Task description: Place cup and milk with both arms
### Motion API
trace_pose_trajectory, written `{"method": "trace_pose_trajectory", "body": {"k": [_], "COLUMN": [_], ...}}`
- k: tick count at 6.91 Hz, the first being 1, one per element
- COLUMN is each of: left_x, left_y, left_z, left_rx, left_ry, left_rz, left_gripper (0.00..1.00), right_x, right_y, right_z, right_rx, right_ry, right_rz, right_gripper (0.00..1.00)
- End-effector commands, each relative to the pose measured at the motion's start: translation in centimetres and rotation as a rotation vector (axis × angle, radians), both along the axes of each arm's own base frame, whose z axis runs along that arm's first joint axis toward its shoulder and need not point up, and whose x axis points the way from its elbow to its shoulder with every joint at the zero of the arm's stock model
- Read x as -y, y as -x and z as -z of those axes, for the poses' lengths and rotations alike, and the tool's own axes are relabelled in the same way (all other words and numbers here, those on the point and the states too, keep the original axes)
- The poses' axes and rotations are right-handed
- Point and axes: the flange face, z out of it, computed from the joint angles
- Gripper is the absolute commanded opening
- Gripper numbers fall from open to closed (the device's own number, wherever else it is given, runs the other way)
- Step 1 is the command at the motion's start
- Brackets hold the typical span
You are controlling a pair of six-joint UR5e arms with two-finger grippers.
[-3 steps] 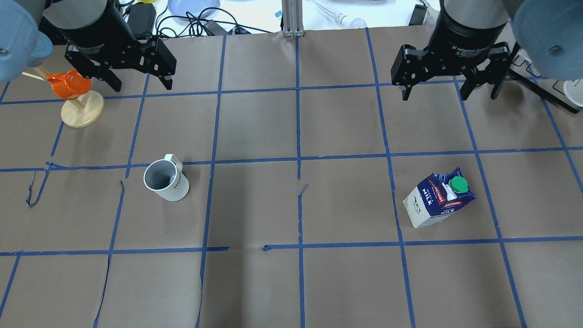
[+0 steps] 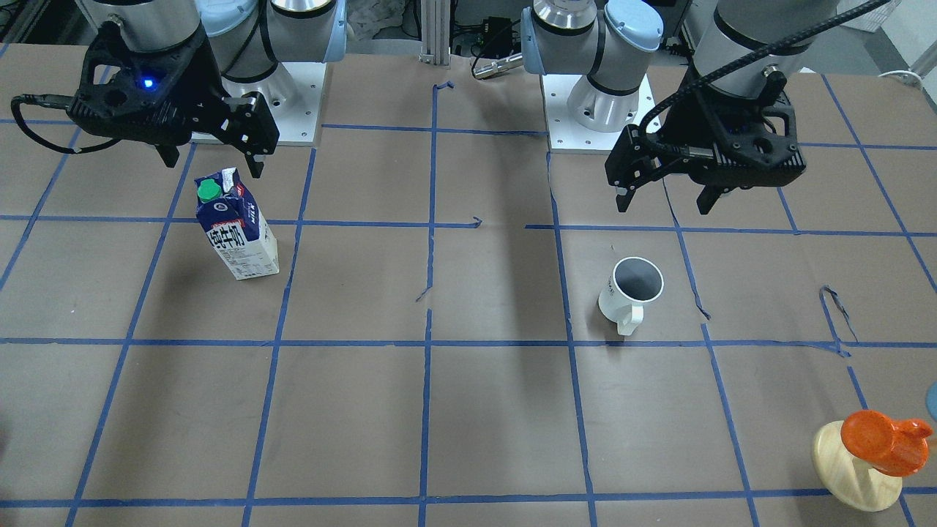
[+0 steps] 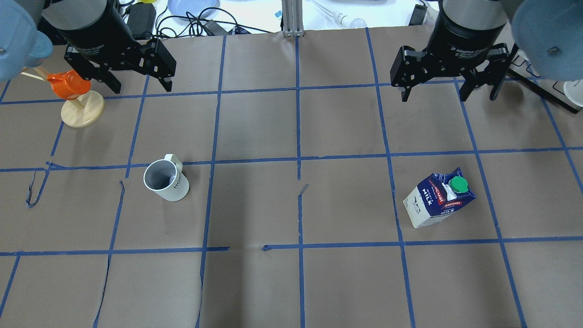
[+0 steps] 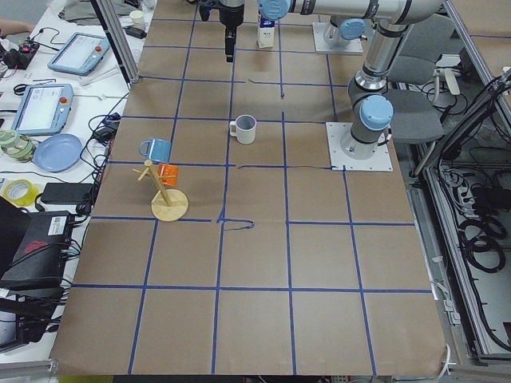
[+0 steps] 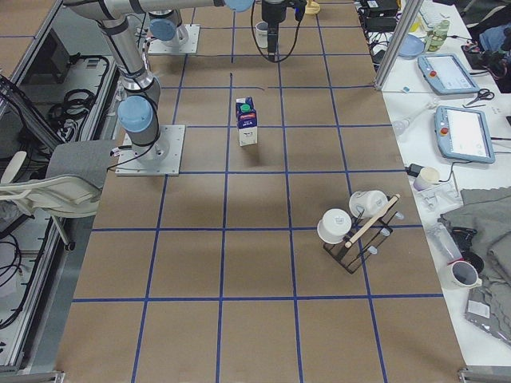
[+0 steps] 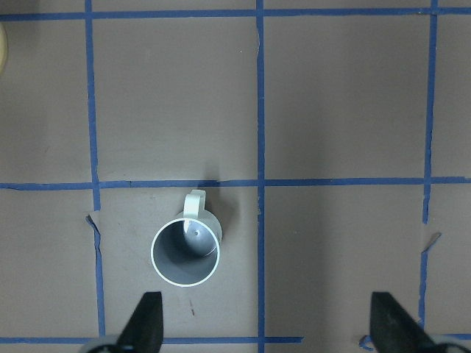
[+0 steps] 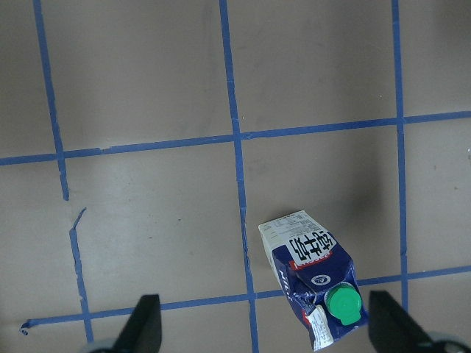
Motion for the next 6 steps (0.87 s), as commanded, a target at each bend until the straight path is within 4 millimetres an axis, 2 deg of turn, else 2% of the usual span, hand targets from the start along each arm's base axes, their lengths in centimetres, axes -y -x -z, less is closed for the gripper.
{"method": "trace_pose_trajectory", "body": {"k": [1,6], "left_x": [-0.01,0.08], "left_y": [-0.18,-0.18], "left_z": [-0.05,0.02], "left_rx": [0.003,-0.004], "left_ry": [0.000,0.001], "left_rz": [-0.003,-0.004], "left_gripper": [1.00,1.00], "right_x": [0.02,0.01], "right_y": [0.11,0.09], "right_z": [0.04,0.05], "right_rx": [-0.002,0.000], "right_ry": [-0.001,-0.002], "right_rz": [0.001,0.001], "right_gripper": [1.00,1.00]}}
